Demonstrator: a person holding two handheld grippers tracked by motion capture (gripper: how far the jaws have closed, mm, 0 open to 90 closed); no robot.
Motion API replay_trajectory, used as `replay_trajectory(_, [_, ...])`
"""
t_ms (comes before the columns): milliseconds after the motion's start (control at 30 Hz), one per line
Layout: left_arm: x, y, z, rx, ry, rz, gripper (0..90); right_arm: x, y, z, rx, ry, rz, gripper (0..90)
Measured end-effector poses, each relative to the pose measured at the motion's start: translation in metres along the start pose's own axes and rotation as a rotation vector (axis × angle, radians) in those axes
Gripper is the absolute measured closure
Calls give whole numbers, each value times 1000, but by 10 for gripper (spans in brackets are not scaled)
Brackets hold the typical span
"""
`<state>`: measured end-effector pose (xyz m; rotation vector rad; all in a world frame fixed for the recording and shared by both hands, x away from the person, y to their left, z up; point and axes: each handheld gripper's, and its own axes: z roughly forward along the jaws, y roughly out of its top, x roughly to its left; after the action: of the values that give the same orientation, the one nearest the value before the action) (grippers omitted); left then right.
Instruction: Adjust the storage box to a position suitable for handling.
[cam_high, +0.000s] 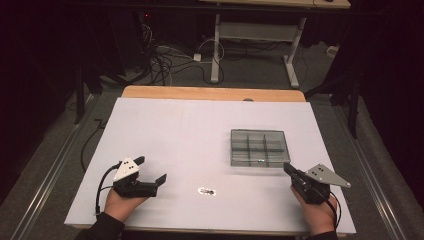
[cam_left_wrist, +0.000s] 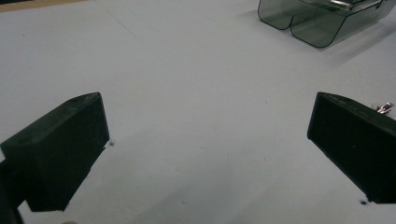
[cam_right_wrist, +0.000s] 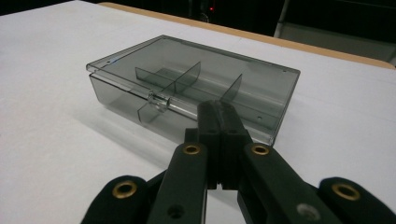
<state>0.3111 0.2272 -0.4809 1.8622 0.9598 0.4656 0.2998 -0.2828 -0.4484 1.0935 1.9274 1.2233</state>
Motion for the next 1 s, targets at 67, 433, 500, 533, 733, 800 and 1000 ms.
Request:
replay_trajectory(67, [0,1,1,12,2,-5,0,-2,1,1,-4,-7,6,900])
replay_trajectory(433, [5,0,1,12,17,-21,0,-20,14,15,-1,-38,9,900])
replay_trajectory(500, [4,0,1,17,21,-23,0,-26,15,20,5,-47,24,900])
replay_trajectory(533, [4,1,0,21,20,-25,0,-26,15,20,5,-47,24,900])
replay_trajectory(733, [3,2,-3,19,11,-23,0,-42,16,35,28,-54,51,900])
replay_trajectory(800, [4,2,-4,20,5,-23,0,-49,17,43,34,-58,63,900])
replay_trajectory(1000, [-1,2,-4,11,-16,11,0,-65,17,60,56,-84,88,900])
